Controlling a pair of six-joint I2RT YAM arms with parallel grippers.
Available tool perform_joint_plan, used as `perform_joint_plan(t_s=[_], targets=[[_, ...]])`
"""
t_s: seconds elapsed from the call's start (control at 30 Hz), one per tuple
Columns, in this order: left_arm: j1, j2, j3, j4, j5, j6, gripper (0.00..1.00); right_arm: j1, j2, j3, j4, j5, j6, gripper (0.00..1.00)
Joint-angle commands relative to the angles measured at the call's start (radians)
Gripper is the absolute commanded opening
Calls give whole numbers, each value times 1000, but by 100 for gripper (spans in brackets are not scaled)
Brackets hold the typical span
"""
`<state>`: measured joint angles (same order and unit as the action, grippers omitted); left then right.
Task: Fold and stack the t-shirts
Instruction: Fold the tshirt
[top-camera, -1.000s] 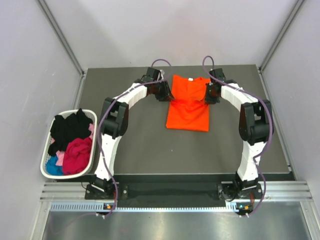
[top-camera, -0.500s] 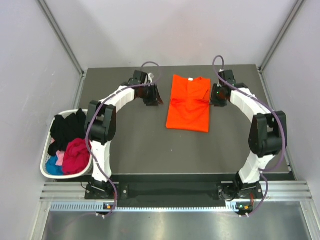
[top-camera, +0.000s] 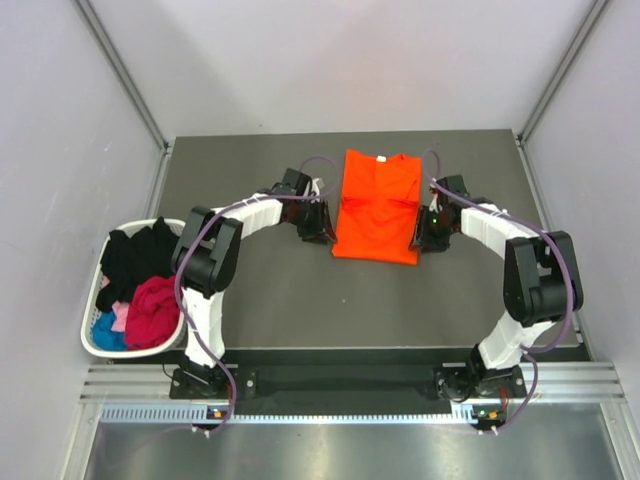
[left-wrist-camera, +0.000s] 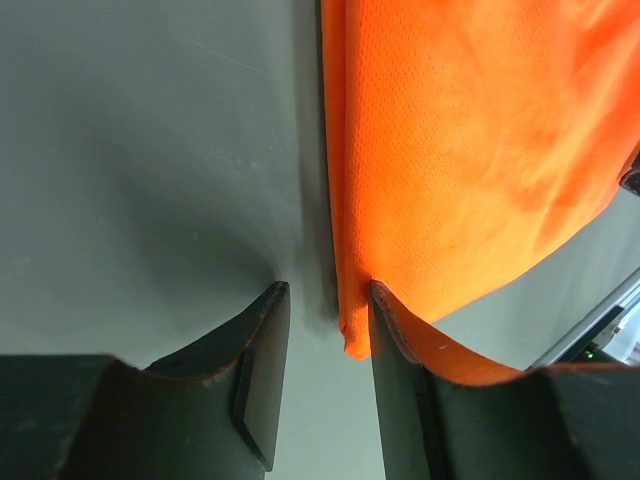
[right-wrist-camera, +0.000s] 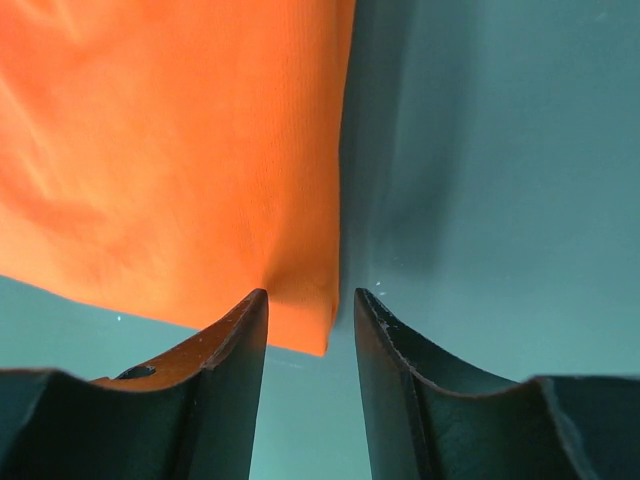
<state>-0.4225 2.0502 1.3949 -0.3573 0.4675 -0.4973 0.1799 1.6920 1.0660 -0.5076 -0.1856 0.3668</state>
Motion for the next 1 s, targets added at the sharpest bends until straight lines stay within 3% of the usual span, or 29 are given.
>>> perform_joint_plan(t_s=[0.0, 0.53, 0.73, 0.77, 0.83, 0.87, 0.93, 0.97], targets=[[-7, -59, -14, 70, 3, 17, 42, -8, -57, -24, 83, -64, -17, 41], [-19, -19, -71, 115, 63, -18, 30, -16, -69, -118, 129, -95, -32, 37], [-22, -27, -94, 130, 65, -23, 29, -16, -60, -130, 138, -104, -32, 26], [-24, -27, -94, 130, 65, -24, 17, -14, -58, -132, 139, -104, -34, 25], [-24, -24, -93, 129, 65, -32, 4, -14, -57, -138, 139, -103, -29, 19], [-24, -22, -91, 123, 63, -35, 0, -16, -57, -138, 139, -100, -26, 10], [-24, -30, -102, 119, 56, -61, 0, -17, -61, -138, 124, -81, -22, 0], [-24, -38, -112, 126, 53, -75, 0, -17, -67, -139, 123, -77, -19, 0]])
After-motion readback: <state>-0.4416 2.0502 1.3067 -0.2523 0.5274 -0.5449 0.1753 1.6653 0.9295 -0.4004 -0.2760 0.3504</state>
